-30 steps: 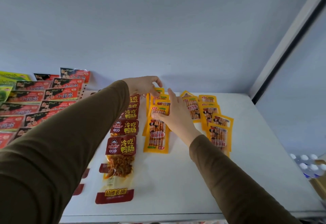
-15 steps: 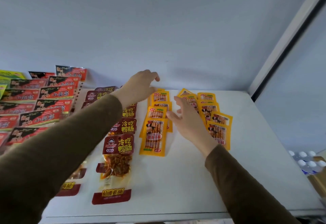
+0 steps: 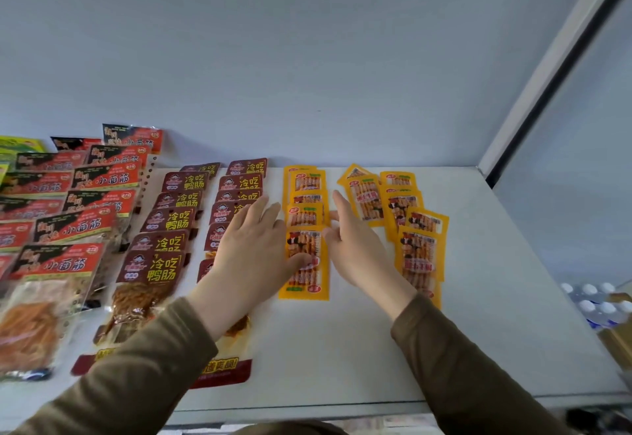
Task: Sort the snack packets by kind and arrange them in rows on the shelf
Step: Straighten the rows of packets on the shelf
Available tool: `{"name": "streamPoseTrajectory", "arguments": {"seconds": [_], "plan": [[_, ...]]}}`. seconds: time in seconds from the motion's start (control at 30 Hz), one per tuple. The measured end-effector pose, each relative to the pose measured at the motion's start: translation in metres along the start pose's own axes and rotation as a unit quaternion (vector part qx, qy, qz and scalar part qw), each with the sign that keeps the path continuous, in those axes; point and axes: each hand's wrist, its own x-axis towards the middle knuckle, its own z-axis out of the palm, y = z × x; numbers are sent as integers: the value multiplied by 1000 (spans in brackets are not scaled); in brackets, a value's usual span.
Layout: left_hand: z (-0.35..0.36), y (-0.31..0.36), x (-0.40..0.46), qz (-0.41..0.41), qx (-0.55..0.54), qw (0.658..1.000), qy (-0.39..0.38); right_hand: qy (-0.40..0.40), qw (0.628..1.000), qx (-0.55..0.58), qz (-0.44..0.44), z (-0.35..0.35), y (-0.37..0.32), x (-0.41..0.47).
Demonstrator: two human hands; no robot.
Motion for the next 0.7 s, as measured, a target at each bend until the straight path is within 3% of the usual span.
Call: {"name": "streamPoseTrajectory", "arguments": {"seconds": [0.23, 0.33, 0.4, 0.5, 0.57, 0.7], "plan": [[-4, 10, -12, 11, -31, 999, 3, -3, 999, 34, 10, -2, 0, -1], [-17, 4, -2, -18, -217, 976, 18, 32, 996, 80, 9, -3, 3, 8], [-38, 8, 8, -62, -399, 915, 6, 50, 987, 147, 38, -4, -1, 22], [-57, 21, 26, -162, -607, 777, -50, 57, 966, 234, 95, -2, -11, 46], [-53, 23, 36, -189, -655, 729, -56, 57, 963, 241, 107, 3, -13, 56], [-42, 17, 52, -222, -706, 672, -28, 29, 969, 225, 97, 14, -12, 60]]}}
